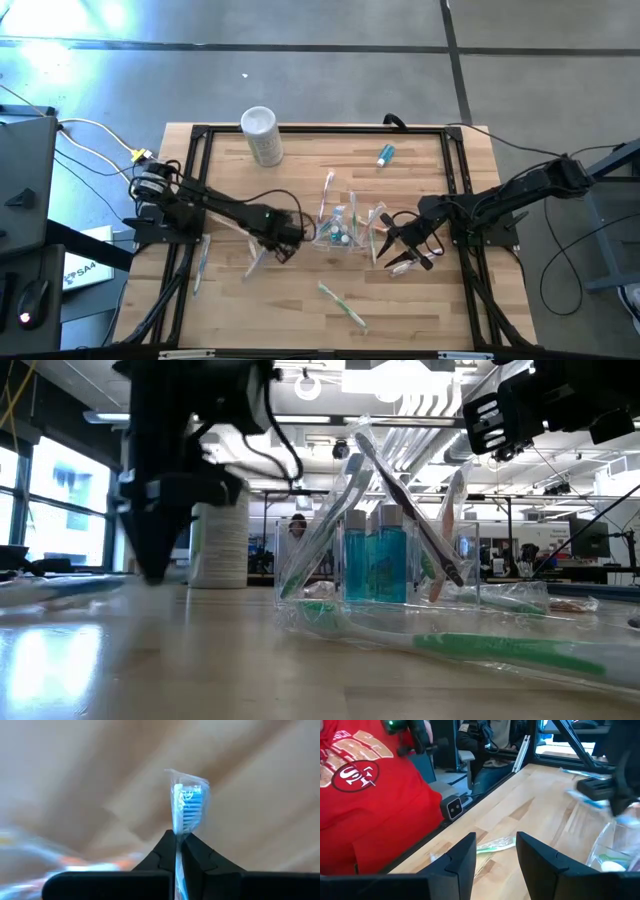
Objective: Pick & Place toothbrushing station
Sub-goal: Put the blue toothbrush into the left section of the transparent organizer
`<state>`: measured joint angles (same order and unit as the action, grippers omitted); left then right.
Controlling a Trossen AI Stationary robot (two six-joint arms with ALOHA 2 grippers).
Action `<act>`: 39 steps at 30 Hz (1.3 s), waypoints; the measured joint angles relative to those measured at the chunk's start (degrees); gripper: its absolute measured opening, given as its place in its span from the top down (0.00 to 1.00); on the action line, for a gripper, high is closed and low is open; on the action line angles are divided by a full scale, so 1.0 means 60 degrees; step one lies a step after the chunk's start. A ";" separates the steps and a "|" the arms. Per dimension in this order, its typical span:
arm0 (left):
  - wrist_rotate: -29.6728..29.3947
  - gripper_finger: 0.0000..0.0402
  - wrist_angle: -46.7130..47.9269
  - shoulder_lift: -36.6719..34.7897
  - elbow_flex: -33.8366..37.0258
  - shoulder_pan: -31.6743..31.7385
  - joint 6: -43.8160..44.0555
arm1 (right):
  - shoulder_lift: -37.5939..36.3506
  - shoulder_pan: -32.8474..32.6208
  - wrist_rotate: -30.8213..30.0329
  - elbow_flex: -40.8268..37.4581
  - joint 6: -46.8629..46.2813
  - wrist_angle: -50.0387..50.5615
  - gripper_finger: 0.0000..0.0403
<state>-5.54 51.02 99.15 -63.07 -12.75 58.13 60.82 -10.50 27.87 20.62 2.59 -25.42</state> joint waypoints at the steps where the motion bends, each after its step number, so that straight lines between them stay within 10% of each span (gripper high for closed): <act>1: -0.0262 0.99 0.0420 0.0004 -0.0271 -0.0003 -0.0057 | 0.0000 -0.0056 -0.0102 0.0000 0.0001 0.0008 0.67; 9: -0.1902 0.99 0.4162 -0.0024 -0.3015 -0.0051 -0.0397 | 0.0004 -0.0382 -0.0657 0.0000 0.0004 0.0155 0.67; 14: -0.3881 0.99 0.3912 -0.0518 -0.4111 -0.0189 -0.3009 | 0.0004 -0.0379 -0.0657 0.0000 0.0004 0.0195 0.67; 22: -0.4049 1.00 -0.2179 -0.2282 -0.2519 0.0104 -0.7028 | 0.0004 -0.0379 -0.0641 0.0000 -0.0142 0.0310 0.67; 31: -0.1567 1.00 -0.9692 -0.3446 0.1374 0.0892 -0.8408 | 0.0007 -0.0379 -0.0657 -0.0004 -0.0154 0.0427 0.67; 39: -0.0350 1.00 -1.2306 -0.3541 0.2390 0.1153 -0.9462 | 0.0007 -0.0379 -0.0909 -0.0007 -0.0105 0.0378 0.67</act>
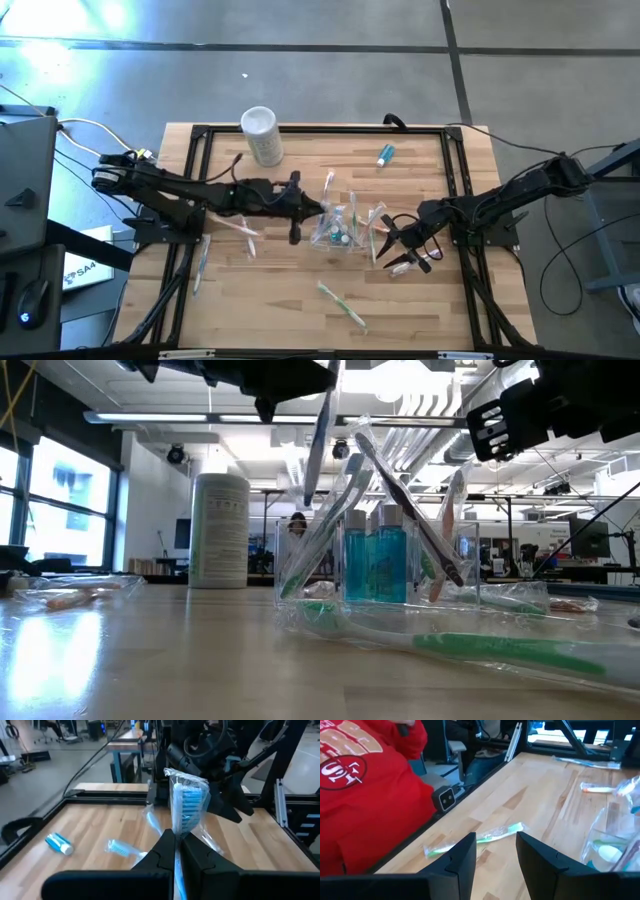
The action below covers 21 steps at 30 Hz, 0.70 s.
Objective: Pick & Place toothbrushing station
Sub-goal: Put the blue toothbrush into the left section of the transparent organizer
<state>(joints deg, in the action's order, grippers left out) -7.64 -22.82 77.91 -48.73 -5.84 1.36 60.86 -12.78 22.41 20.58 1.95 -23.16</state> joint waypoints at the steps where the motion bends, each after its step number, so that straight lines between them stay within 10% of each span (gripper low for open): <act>1: 0.0018 1.00 -0.0039 0.0007 0.0000 0.0045 -0.0084 | 0.0000 0.0000 0.0000 0.0001 0.0022 -0.0039 0.67; 21: 0.0226 1.00 -0.2129 0.1111 0.1226 0.0716 0.0553 | 0.0000 0.0000 0.0040 0.0004 -0.0029 0.0087 0.67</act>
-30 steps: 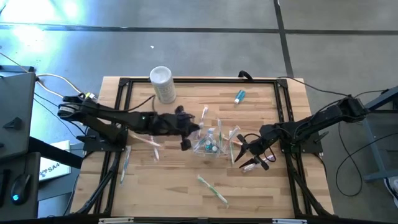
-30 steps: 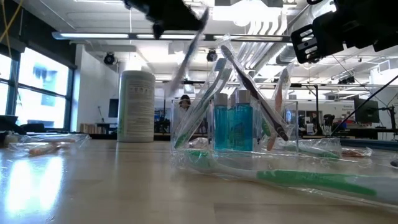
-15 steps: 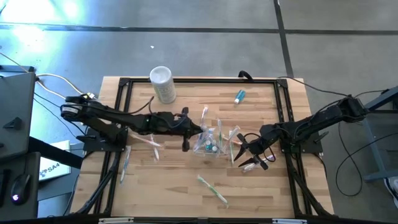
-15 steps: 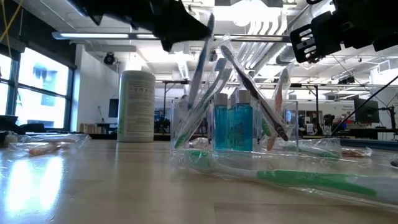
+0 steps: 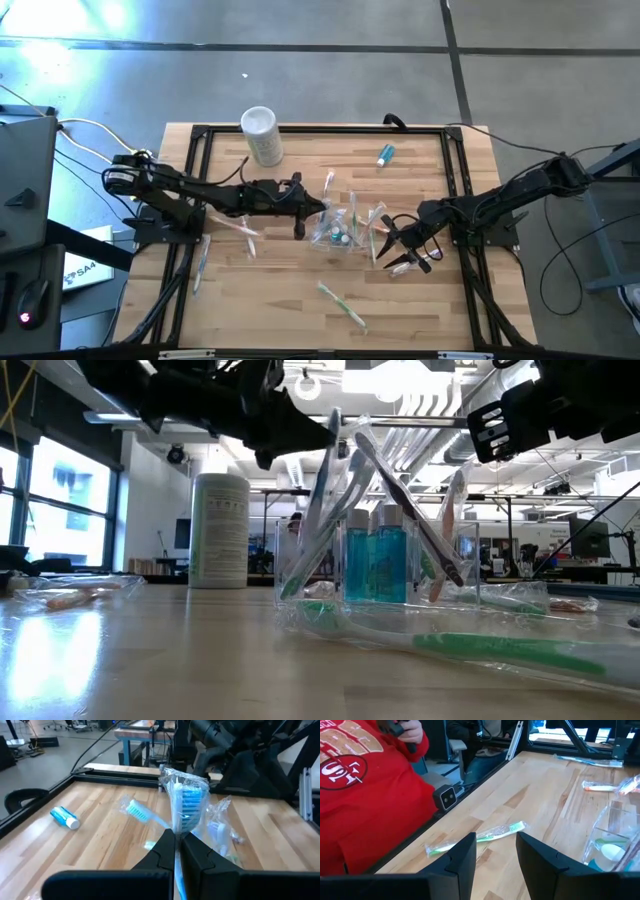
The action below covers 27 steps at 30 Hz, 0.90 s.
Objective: Pick & Place toothbrushing station
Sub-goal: Put the blue toothbrush into the left section of the transparent organizer
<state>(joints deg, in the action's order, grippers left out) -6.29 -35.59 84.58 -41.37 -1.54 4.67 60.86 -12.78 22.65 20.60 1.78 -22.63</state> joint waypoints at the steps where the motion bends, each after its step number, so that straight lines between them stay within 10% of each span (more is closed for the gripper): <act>1: 0.0056 1.00 -0.0185 0.0000 0.0098 0.0000 0.0099 | 0.0000 0.0000 -0.0002 0.0000 0.0000 0.0003 0.67; 27: 0.0210 0.97 -0.0973 0.1126 0.0626 0.0007 0.1305 | 0.0000 0.0000 -0.0233 0.0000 -0.0004 -0.0044 0.67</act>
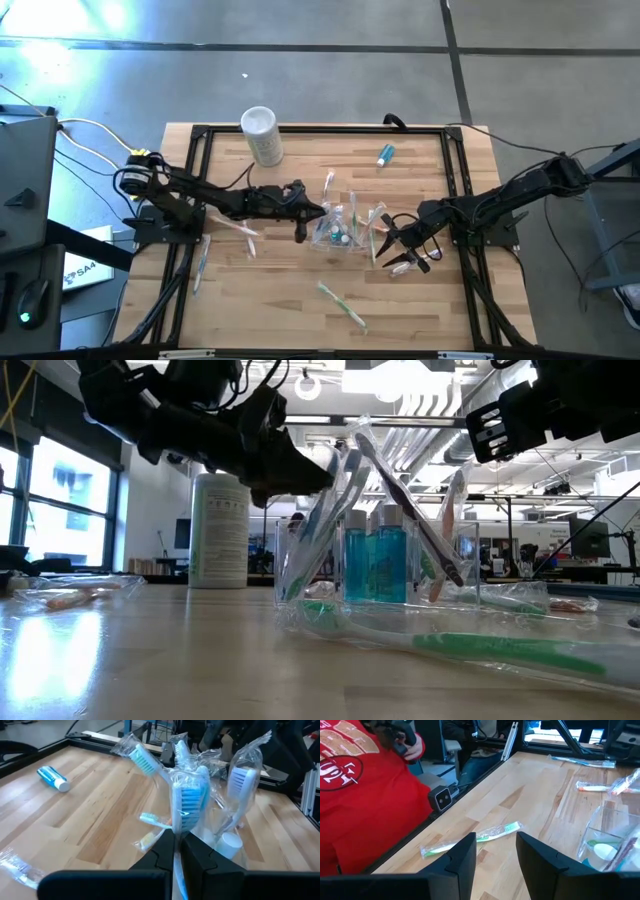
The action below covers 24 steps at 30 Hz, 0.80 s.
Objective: Pick & Place toothbrushing station
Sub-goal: Put the blue toothbrush into the left section of the transparent organizer, then put the blue mouthwash into the middle section of the transparent organizer
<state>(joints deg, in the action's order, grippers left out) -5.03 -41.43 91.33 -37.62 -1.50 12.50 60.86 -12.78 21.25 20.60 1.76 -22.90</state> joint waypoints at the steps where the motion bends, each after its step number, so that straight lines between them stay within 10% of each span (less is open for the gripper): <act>1: 0.0005 0.97 0.0027 0.0000 -0.0008 0.0000 -0.0037 | 0.0000 0.0000 -0.0003 0.0000 0.0000 0.0002 0.67; 8: 0.0008 0.92 0.0147 0.0003 -0.0053 0.0000 -0.0105 | 0.0000 0.0000 -0.0065 0.0000 -0.0004 -0.0316 0.67; 24: 0.0061 0.37 0.0149 -0.0060 -0.0034 0.0000 0.0460 | -0.1089 0.0029 -0.1388 0.0004 -0.0782 0.0436 0.67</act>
<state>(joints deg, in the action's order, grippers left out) -4.66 -40.54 90.97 -37.82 -1.50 15.26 54.33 -12.60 12.92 20.62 -2.93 -20.28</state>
